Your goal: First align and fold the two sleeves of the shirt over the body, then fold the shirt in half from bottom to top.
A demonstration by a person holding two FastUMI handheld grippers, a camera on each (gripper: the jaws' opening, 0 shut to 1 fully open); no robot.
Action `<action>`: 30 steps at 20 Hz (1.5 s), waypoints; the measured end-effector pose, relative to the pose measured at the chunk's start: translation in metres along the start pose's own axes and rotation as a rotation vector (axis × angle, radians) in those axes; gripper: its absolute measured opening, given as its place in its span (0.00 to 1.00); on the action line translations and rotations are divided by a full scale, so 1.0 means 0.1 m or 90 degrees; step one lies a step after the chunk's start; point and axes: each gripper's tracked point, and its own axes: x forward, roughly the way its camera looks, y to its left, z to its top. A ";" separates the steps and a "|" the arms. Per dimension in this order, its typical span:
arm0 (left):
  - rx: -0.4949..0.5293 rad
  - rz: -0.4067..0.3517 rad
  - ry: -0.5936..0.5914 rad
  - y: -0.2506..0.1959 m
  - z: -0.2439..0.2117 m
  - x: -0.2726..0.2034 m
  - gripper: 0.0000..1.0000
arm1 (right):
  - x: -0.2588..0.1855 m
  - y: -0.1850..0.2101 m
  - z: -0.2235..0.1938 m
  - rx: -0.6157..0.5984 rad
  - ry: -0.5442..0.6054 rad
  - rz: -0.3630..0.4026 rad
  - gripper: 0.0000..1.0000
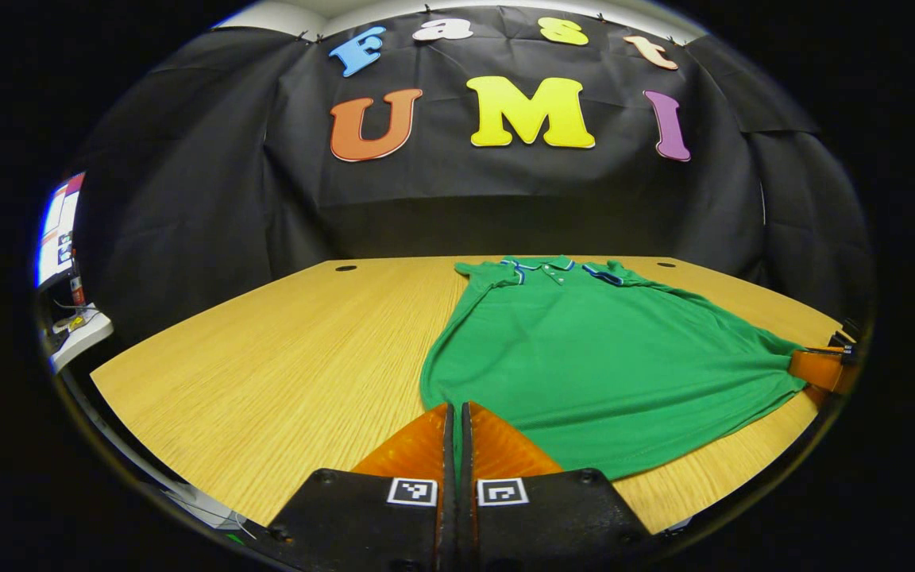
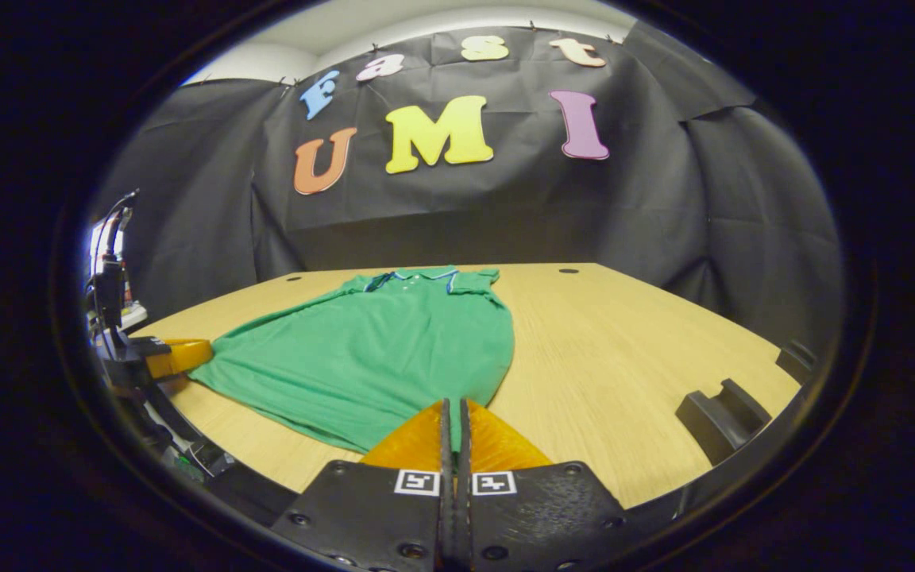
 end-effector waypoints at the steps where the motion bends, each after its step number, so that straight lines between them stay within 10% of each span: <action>1: 0.005 0.000 -0.005 0.00 0.05 -0.02 0.06 | 0.00 0.00 0.05 -0.003 -0.003 0.002 0.00; 13: 0.010 -0.016 -0.072 -0.03 0.91 0.08 0.06 | 0.05 0.01 1.06 -0.021 -0.072 0.002 0.00; 30: 0.000 -0.028 -0.125 -0.07 2.46 1.65 0.05 | 1.71 -0.17 2.71 -0.036 -0.127 -0.017 0.00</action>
